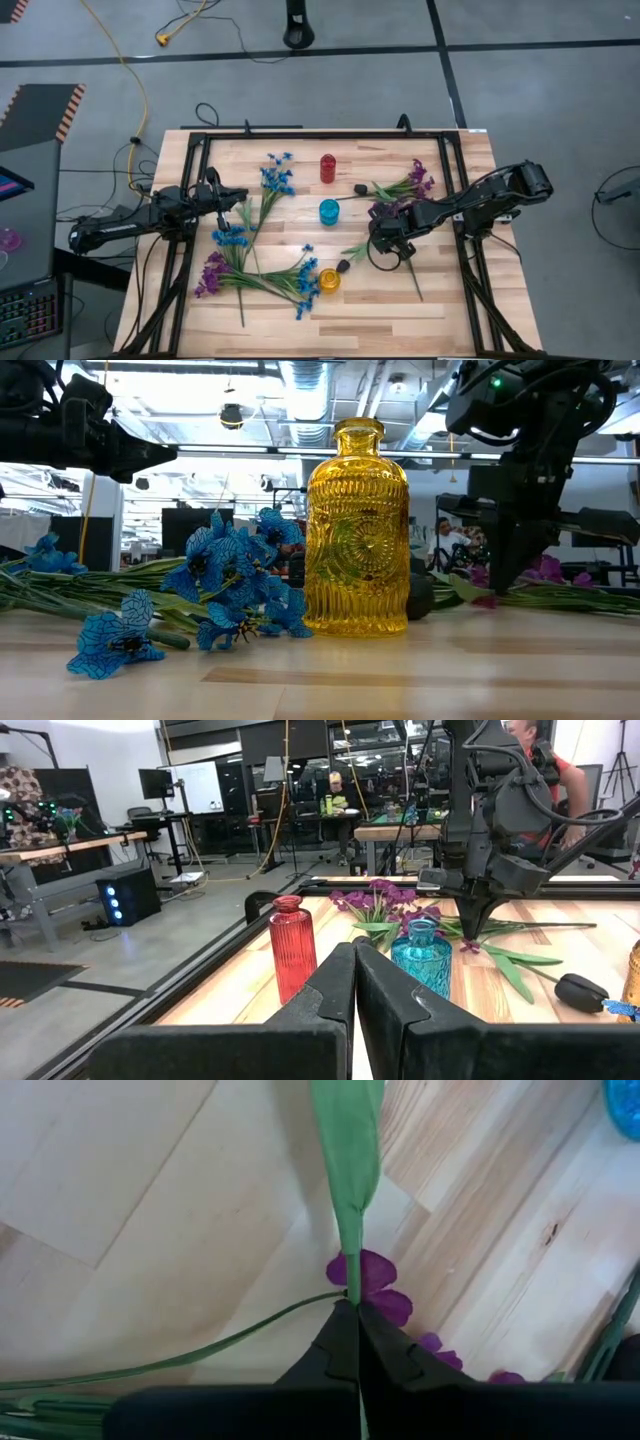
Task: Sort flowers into vase by color
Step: Put the bottom right black flower into the red crystal vase
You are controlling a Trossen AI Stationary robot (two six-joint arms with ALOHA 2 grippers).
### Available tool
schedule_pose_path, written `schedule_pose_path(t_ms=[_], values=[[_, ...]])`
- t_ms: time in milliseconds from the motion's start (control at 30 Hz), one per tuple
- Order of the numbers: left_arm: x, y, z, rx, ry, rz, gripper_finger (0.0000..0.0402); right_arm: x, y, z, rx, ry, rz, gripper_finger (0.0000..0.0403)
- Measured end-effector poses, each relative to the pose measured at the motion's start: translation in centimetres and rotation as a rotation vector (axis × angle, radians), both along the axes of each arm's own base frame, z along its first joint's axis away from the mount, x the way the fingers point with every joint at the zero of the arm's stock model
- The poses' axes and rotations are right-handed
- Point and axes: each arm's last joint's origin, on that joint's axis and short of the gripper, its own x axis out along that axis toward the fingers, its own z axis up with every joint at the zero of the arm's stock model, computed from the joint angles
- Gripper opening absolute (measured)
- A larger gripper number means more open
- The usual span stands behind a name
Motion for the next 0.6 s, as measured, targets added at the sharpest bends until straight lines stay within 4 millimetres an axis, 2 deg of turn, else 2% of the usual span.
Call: schedule_pose_path(t_ms=[333,600], values=[[0.0,0.0,0.0,0.000,0.000,0.000,0.0000,1.9,0.1,3.3,0.014,-0.053,-0.021,0.0020],[0.0,0.0,0.0,0.000,0.000,0.000,0.0000,2.3,-1.4,6.3,-0.022,0.019,-0.156,0.0020]])
